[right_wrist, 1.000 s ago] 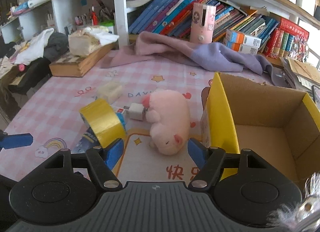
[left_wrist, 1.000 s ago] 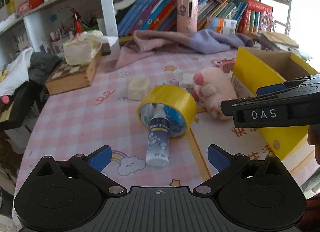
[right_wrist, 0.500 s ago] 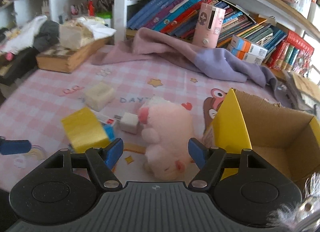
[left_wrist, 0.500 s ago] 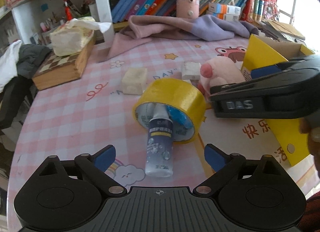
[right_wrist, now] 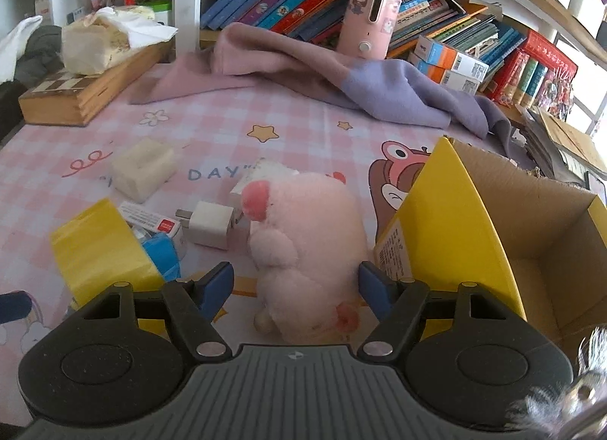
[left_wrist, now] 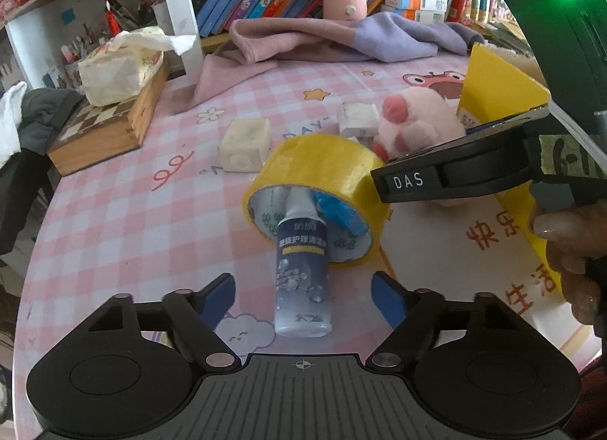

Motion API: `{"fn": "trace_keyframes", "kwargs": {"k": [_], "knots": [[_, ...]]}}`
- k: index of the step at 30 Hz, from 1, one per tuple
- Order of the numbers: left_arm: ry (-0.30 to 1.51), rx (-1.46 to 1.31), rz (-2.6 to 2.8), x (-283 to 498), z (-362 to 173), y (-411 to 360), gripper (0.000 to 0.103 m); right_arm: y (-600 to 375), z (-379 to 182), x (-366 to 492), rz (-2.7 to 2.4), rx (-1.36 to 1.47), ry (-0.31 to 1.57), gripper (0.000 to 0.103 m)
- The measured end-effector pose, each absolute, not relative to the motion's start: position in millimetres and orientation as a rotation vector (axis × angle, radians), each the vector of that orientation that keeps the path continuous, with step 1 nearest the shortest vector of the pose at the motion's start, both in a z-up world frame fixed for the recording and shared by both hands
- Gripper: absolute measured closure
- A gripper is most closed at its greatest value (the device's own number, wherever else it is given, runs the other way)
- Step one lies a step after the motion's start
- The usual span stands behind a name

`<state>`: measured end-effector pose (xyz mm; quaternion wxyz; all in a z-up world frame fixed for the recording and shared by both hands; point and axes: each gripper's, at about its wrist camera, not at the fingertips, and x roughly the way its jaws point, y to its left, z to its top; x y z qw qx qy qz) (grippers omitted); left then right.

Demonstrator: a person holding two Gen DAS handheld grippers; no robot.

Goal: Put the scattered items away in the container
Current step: 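Close the left tool on the spray bottle while the right tool grasps the pink pig, then lift the spray bottle with the left tool while the right tool carries the pig toward the box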

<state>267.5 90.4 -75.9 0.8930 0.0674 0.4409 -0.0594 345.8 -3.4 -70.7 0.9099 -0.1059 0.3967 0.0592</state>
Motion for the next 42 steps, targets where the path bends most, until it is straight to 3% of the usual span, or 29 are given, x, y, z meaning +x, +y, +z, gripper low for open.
{"fn": "trace_keyframes", "kwargs": {"k": [17, 31, 42], "knots": [[0.935, 0.107, -0.134, 287, -84, 96, 0.067, -2, -73, 363, 0.076, -0.248, 0.781, 0.030], [0.973, 0.081, -0.104, 288, -88, 101, 0.069, -8, -78, 370, 0.117, -0.223, 0.844, 0.037], [0.956, 0.028, -0.102, 281, -77, 104, 0.072, -22, -60, 356, 0.251, -0.146, 0.874, 0.051]]}}
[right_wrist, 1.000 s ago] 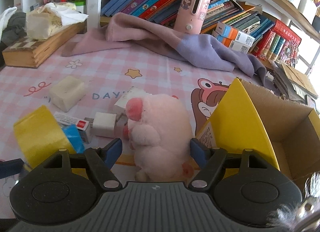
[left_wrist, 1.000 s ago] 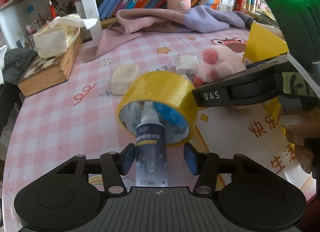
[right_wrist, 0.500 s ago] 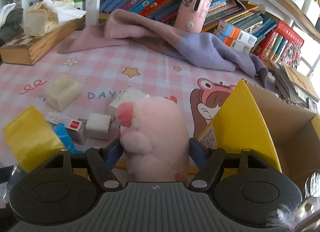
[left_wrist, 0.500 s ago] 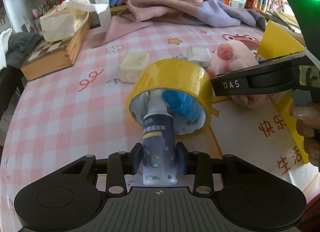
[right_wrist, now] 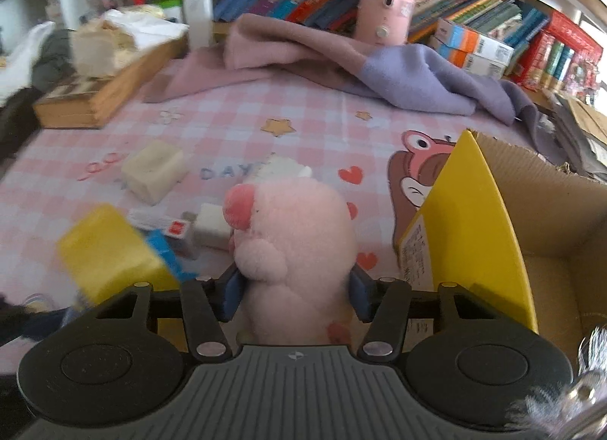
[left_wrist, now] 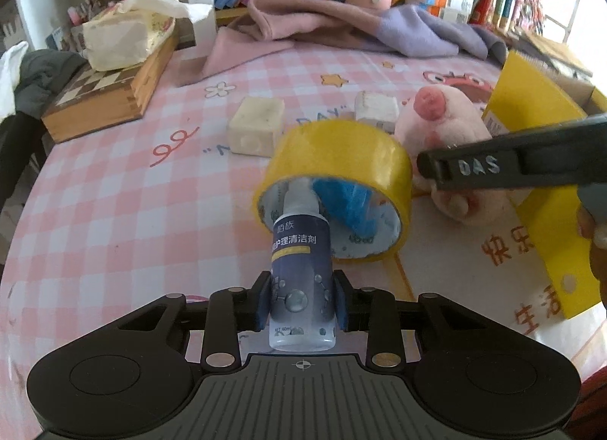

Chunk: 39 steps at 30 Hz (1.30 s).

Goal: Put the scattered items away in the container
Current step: 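Lift the spray bottle with the left tool while the right tool carries the pig toward the box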

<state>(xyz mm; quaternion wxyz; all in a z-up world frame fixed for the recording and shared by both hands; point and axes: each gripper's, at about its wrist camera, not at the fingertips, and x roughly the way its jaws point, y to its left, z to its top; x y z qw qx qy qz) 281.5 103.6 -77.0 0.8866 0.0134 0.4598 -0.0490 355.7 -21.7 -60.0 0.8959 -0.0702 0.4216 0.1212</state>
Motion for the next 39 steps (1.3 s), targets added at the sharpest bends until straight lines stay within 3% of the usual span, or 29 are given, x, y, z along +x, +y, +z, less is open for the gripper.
{"fn": "trace_keyframes", "kwargs": {"k": [39], "knots": [[0.789, -0.120, -0.128, 132, -19, 98, 0.072, -67, 9, 192, 0.381, -0.071, 0.732, 0.051]]}}
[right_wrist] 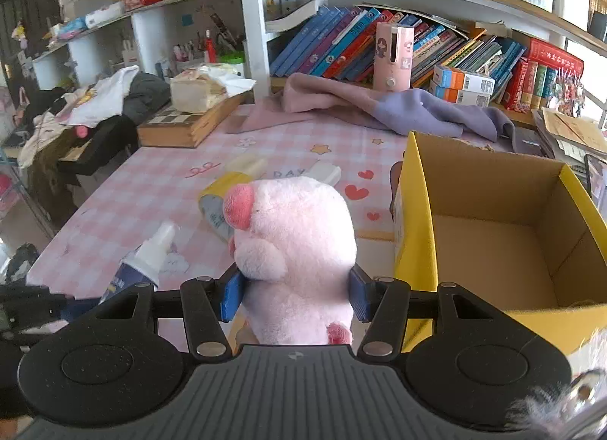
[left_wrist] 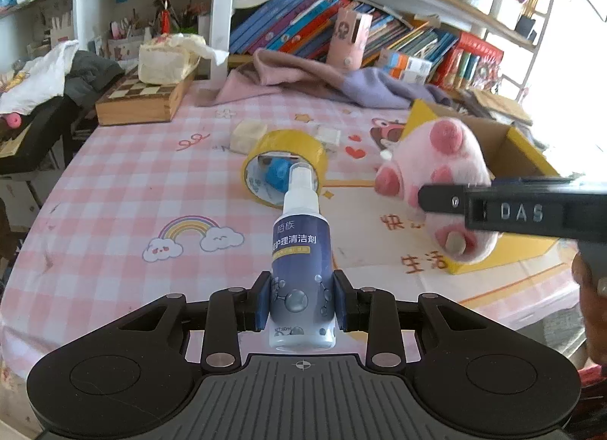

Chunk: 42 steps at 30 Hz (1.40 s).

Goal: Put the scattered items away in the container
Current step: 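Lift the spray bottle with the left tool while the right tool carries the pig toward the box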

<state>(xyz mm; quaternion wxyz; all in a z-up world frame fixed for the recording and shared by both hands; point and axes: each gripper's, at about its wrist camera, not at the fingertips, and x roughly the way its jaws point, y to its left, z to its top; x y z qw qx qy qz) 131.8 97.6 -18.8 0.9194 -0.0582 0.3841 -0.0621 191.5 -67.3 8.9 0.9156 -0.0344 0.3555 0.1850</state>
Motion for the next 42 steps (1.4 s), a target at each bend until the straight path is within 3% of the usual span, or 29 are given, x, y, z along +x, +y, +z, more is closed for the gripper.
{"fn": "trace_keyframes", "kwargs": {"k": [21, 42], "knots": [[0.719, -0.158, -0.183, 16, 6, 78, 0.072, -104, 22, 53, 0.407, -0.012, 0.714, 0.050], [0.757, -0.147, -0.351, -14, -4, 36, 0.072, -148, 16, -6, 0.244, 0.027, 0.771, 0.050]]}}
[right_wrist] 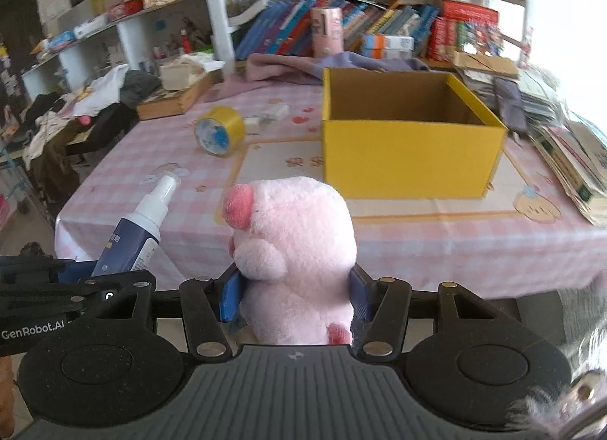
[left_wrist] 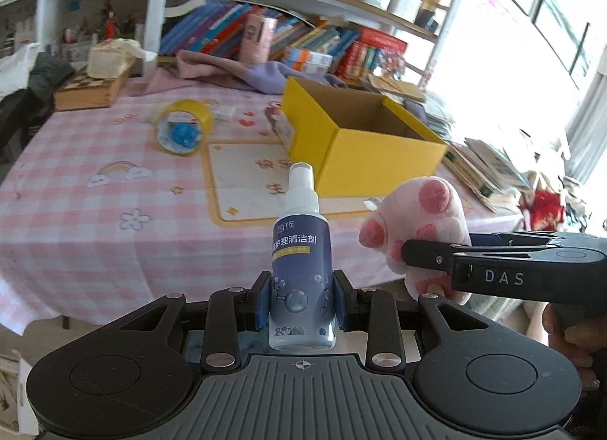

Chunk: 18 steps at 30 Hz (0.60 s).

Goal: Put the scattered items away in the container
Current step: 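Lift the spray bottle with the left tool while the right tool carries the pig toward the box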

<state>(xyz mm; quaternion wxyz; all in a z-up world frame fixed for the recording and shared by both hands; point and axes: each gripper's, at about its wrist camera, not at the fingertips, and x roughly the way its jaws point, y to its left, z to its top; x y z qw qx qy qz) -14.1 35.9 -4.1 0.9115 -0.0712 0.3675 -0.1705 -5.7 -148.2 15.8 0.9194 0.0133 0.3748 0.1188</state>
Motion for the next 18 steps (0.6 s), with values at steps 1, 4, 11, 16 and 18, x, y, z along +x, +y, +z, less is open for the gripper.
{"fn": "trace_keyframes", "kwargs": {"k": [1, 4, 11, 16, 18], "knots": [[0.760, -0.144, -0.361, -15, -4, 34, 0.072, -151, 16, -8, 0.233, 0.034, 0.773, 0.050], [0.762, -0.140, -0.390, -16, -5, 26, 0.072, -159, 16, -15, 0.205, 0.043, 0.777, 0.050], [0.767, -0.127, -0.464, -14, -6, 6, 0.072, -180, 16, -29, 0.143, 0.061, 0.785, 0.050], [0.770, -0.103, -0.526, -12, -7, -12, 0.072, -197, 16, -39, 0.083, 0.083, 0.781, 0.050], [0.771, -0.094, -0.547, -12, -6, -19, 0.072, -204, 17, -42, 0.061, 0.093, 0.780, 0.050]]}}
